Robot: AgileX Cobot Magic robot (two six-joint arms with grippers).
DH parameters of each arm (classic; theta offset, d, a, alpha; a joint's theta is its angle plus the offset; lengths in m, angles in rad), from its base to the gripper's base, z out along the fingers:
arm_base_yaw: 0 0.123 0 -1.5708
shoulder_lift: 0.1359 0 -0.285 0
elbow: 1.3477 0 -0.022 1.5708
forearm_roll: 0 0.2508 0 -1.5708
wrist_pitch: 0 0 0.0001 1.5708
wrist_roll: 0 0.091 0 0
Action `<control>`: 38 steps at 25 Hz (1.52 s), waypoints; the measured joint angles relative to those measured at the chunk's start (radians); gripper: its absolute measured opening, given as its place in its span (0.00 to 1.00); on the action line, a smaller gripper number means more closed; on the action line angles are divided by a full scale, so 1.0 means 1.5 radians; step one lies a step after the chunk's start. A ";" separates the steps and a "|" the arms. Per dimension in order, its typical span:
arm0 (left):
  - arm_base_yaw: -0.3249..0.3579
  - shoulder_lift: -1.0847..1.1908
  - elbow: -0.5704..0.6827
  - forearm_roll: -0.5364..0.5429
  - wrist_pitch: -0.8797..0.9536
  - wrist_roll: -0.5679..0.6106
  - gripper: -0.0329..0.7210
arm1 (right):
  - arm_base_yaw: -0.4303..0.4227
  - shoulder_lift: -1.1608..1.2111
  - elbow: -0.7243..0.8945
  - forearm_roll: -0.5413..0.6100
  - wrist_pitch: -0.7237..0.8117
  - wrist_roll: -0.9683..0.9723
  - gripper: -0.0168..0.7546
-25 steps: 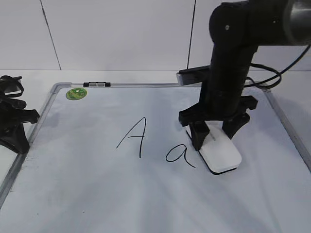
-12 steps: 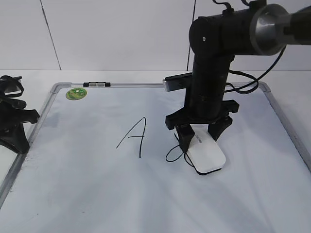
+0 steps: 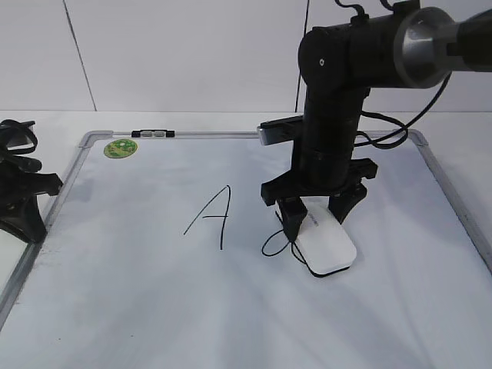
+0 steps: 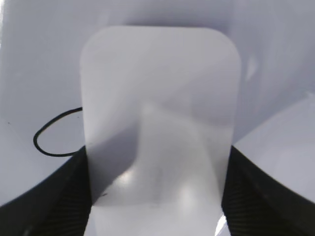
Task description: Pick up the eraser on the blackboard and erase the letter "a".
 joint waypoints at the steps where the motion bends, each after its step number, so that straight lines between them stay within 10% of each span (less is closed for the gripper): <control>1: 0.000 0.000 0.000 0.000 0.000 0.000 0.07 | 0.000 0.000 0.000 0.000 0.000 0.000 0.75; 20: 0.000 0.000 0.000 0.000 0.000 0.000 0.07 | 0.093 0.001 0.000 -0.002 -0.002 0.000 0.75; 38: 0.000 0.000 0.000 0.000 0.000 0.001 0.07 | 0.066 0.001 -0.001 -0.070 -0.002 0.049 0.75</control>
